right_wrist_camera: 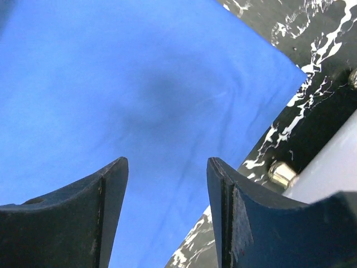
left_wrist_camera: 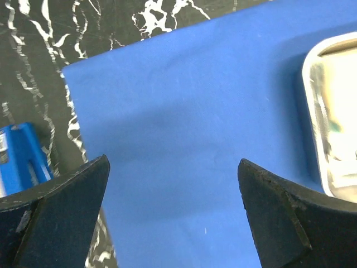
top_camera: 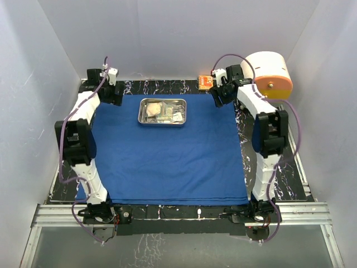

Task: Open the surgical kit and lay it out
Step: Smooth out the surgical kit at the center of the board.

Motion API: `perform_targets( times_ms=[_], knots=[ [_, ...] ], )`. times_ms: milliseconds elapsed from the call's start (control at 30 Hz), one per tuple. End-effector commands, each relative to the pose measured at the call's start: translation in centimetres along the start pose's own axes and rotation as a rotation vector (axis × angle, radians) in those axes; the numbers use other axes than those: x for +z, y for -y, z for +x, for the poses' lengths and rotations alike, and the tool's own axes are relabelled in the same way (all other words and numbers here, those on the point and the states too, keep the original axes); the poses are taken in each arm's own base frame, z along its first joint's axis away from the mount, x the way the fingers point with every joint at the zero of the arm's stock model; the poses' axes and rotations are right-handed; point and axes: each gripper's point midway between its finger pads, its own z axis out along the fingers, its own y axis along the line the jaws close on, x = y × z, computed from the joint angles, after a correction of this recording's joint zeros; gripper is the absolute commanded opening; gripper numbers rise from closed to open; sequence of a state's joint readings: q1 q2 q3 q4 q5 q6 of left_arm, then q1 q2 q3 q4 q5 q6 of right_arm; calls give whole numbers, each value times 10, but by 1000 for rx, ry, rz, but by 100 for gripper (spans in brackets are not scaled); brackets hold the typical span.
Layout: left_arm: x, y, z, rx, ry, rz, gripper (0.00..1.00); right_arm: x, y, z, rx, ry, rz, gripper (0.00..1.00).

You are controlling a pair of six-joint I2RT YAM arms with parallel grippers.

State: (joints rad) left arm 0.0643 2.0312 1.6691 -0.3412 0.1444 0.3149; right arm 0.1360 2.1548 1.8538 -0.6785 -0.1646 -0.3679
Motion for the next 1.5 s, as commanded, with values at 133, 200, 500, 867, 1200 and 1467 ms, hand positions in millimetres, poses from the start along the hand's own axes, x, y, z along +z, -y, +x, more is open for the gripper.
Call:
perform_targets(
  times_ms=[133,200,500,867,1200,1467],
  knots=[
    [-122,56,53,213,52,159,98,-113,-94,26,-219,103,-226,60],
    [-135,69,88,259,5,193,98,-126,-116,59,-278,71,-254,60],
    [-172,94,192,409,-199,274,98,-174,-160,164,-386,-16,-322,61],
    [-146,88,240,445,-354,287,98,-134,-159,233,-443,-234,-325,59],
    [-158,87,294,472,-545,302,97,-131,-149,292,-487,-508,-258,55],
    [-170,90,325,454,-664,315,96,-140,-147,318,-449,-638,-248,54]
  ],
)
